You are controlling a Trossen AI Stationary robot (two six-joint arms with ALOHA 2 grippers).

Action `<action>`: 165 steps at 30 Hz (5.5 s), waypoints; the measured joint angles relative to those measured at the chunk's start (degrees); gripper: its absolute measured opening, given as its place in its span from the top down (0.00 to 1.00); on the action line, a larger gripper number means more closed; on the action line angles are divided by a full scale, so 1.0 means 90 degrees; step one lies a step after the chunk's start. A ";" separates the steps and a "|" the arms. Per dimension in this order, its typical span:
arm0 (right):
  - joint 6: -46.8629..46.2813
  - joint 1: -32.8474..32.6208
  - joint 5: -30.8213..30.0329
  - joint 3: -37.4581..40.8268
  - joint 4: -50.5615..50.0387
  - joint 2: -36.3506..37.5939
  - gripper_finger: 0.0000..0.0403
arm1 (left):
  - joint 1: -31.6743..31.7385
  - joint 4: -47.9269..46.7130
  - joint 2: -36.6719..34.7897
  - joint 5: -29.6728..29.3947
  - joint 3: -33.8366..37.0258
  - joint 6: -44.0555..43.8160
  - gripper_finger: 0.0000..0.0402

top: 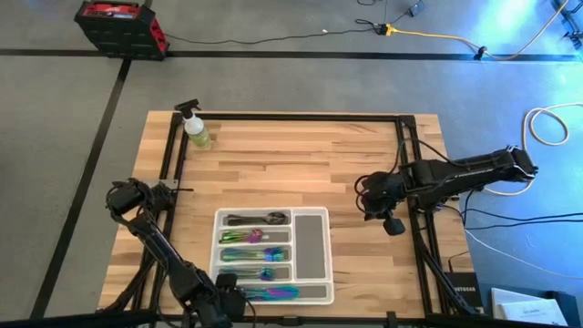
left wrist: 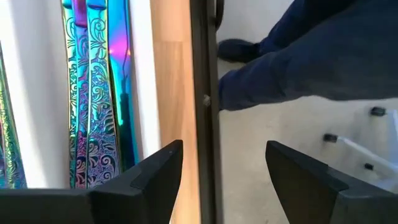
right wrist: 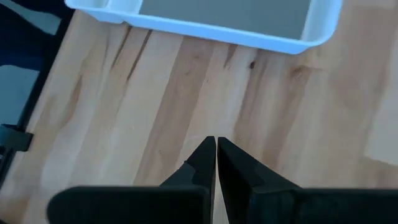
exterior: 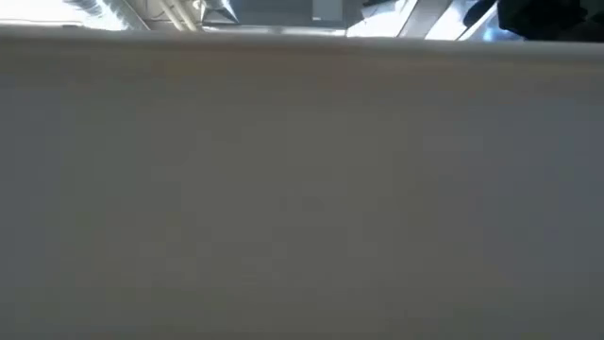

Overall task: Sort silverware
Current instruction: Move the white silverware tray to the top middle of the table, then return to Home Position

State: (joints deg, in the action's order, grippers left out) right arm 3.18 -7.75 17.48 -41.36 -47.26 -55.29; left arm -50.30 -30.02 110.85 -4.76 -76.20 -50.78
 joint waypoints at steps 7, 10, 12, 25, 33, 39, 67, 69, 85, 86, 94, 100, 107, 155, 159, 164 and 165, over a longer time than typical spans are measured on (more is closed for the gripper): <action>-0.0036 0.0000 -0.0666 -0.0073 0.0033 0.0498 1.00 | 0.0242 -0.0641 0.0000 -0.0223 0.0007 0.1007 0.46; -0.0052 0.0000 -0.1135 -0.0243 0.0107 0.0715 1.00 | 0.0374 -0.1097 0.0002 -0.0811 0.0018 0.1063 0.46; -0.0061 0.0000 -0.1370 -0.0373 0.0105 0.0781 1.00 | 0.0471 -0.1363 0.0012 -0.1171 0.0040 0.1265 0.46; -0.0711 -0.0012 -0.1491 -0.0834 0.0066 0.0790 1.00 | 0.1834 -0.3008 0.0006 -0.2916 0.0372 0.2410 0.45; -0.0565 -0.0012 -0.1661 -0.1120 0.0097 0.0790 1.00 | 0.2180 -0.2311 -0.0790 -0.3096 0.0505 0.3095 0.45; -0.0316 -0.0252 -0.1992 -0.1015 0.0066 0.0681 1.00 | 0.1820 -0.1675 -0.1517 -0.2738 0.0503 0.3143 0.45; -0.6058 -0.1933 -0.2896 -0.2070 0.1925 -0.2979 1.00 | 0.3793 -0.1127 -0.7273 -0.0487 0.2661 0.4372 1.00; -0.6064 -0.1891 -0.2866 -0.2428 0.1759 -0.3498 1.00 | 0.4182 -0.0670 -0.7869 -0.0141 0.3229 0.4531 1.00; -0.6044 -0.1024 -0.1829 -0.3379 0.0613 -0.5415 1.00 | 0.6264 0.3796 -1.0015 0.2761 0.6947 0.3029 1.00; -0.6041 -0.0978 -0.1807 -0.3358 0.0502 -0.5422 1.00 | 0.6378 0.3776 -1.0116 0.2626 0.7011 0.3068 1.00; -0.5288 -0.0859 -0.1370 -0.3412 0.1002 -0.5425 1.00 | 0.7283 0.3657 -1.0595 0.1793 0.7198 0.3312 1.00; -0.4698 -0.0990 -0.1336 -0.3364 0.1329 -0.5554 1.00 | 0.7759 0.3547 -1.0622 0.2033 0.7201 0.3342 1.00; -0.4641 -0.0739 -0.1309 -0.3079 0.0950 -0.5824 1.00 | 0.8205 0.3610 -1.0615 0.1923 0.7201 0.3354 1.00; -0.3239 0.1412 -0.1983 0.1970 0.8996 -0.1477 1.00 | 0.8059 0.2806 -1.1896 0.0741 0.7198 0.3415 1.00; -0.3355 0.2116 -0.1030 0.2825 0.9700 -0.0760 1.00 | 0.7846 0.2514 -1.1989 0.0411 0.7193 0.3500 1.00; -0.2787 0.2775 0.0409 0.3284 0.9615 -0.0345 1.00 | 0.7468 0.1718 -1.1988 0.0369 0.7193 0.3694 1.00; -0.2743 0.2908 0.0536 0.3355 0.9573 -0.0292 1.00 | 0.7410 0.1603 -1.1985 0.0287 0.7195 0.3707 1.00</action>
State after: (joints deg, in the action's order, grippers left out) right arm -21.51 18.42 22.31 -11.17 38.89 -57.92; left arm 16.39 -15.59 2.98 -2.17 -11.45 -17.42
